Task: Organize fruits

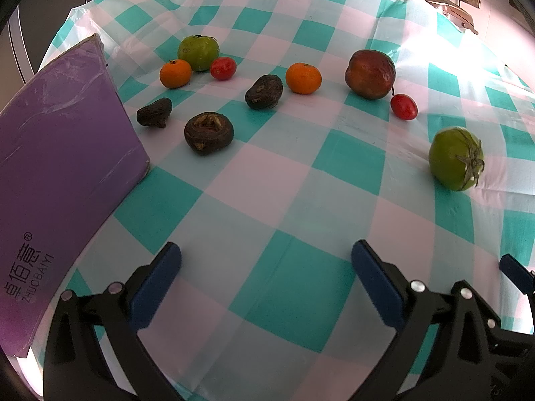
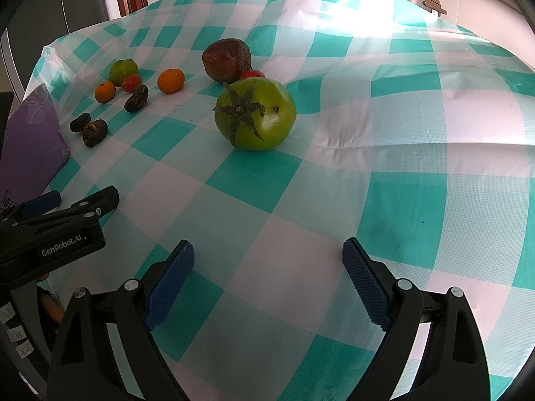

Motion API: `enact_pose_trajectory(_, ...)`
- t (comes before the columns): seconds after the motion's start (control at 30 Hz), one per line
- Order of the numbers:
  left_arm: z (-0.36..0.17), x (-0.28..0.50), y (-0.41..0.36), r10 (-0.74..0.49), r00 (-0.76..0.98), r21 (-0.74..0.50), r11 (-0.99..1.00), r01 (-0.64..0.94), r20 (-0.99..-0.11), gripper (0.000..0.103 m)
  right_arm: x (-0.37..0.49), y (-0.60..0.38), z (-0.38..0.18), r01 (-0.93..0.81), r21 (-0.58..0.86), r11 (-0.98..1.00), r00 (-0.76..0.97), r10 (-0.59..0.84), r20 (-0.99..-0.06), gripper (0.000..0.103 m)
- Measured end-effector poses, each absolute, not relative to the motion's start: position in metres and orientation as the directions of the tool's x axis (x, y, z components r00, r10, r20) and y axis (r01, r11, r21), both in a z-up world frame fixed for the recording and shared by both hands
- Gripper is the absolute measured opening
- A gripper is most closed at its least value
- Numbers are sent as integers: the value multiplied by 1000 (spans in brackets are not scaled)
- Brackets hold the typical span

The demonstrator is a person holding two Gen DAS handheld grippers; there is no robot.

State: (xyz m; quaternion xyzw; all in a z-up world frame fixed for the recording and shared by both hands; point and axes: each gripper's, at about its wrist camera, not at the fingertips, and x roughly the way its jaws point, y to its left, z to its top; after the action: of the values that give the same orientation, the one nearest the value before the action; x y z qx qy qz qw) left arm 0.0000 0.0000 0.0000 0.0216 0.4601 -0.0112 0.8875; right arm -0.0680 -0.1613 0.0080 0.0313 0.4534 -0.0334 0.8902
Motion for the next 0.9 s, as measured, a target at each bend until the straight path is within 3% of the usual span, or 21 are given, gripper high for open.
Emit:
enact_pose_trajectory(0.73, 0, 0, 0, 0, 576, 28, 999, 40, -817, 102, -69, -163, 6, 92, 25, 995, 586, -34, -809, 88)
enact_pose_trajectory(0.9, -1, 11, 1, -51, 530, 24, 991, 134, -846, 102, -63, -158, 7, 89, 19, 996, 585, -36, -810, 88)
